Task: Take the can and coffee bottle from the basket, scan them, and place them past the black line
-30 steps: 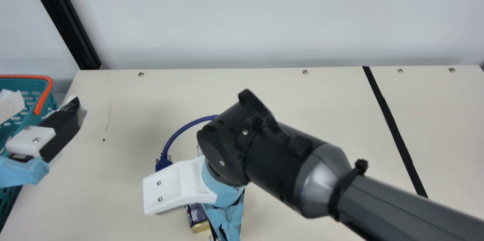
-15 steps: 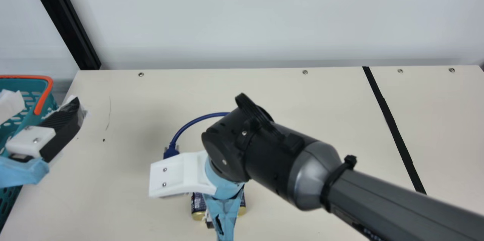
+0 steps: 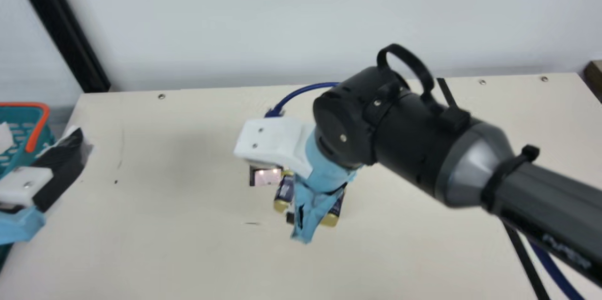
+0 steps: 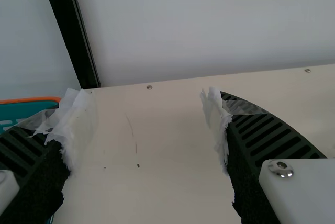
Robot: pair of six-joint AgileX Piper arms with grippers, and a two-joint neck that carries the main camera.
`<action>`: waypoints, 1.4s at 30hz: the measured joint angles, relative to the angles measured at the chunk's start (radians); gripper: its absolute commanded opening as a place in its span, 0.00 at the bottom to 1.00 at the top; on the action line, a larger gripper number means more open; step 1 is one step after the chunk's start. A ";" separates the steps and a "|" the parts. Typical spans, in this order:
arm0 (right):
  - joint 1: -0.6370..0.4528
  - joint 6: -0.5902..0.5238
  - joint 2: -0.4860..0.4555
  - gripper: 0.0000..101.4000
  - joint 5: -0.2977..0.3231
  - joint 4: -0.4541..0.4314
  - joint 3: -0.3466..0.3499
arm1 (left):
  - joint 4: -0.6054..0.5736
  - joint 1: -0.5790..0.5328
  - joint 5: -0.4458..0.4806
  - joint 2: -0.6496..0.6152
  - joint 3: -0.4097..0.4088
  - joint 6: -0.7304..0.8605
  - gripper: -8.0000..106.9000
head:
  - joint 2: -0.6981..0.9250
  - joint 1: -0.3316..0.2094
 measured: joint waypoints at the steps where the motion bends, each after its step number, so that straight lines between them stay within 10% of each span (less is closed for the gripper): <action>1: -0.019 0.027 -0.010 0.00 -0.004 -0.015 0.015 | 0.000 0.000 0.000 0.000 0.000 0.000 0.85 | -0.020 0.000; 17: -0.394 0.245 -0.205 0.00 0.000 -0.219 0.251 | 0.000 0.000 0.000 0.000 0.000 0.000 0.85 | -0.481 -0.031; 33: -0.844 0.354 -0.251 0.00 -0.027 -0.362 0.335 | 0.000 0.000 0.000 0.000 0.000 0.000 0.85 | -0.502 -0.041; 42: -1.071 0.390 -0.201 0.00 -0.104 -0.285 0.359 | 0.000 0.000 0.000 0.000 0.000 0.000 0.85 | -0.491 -0.041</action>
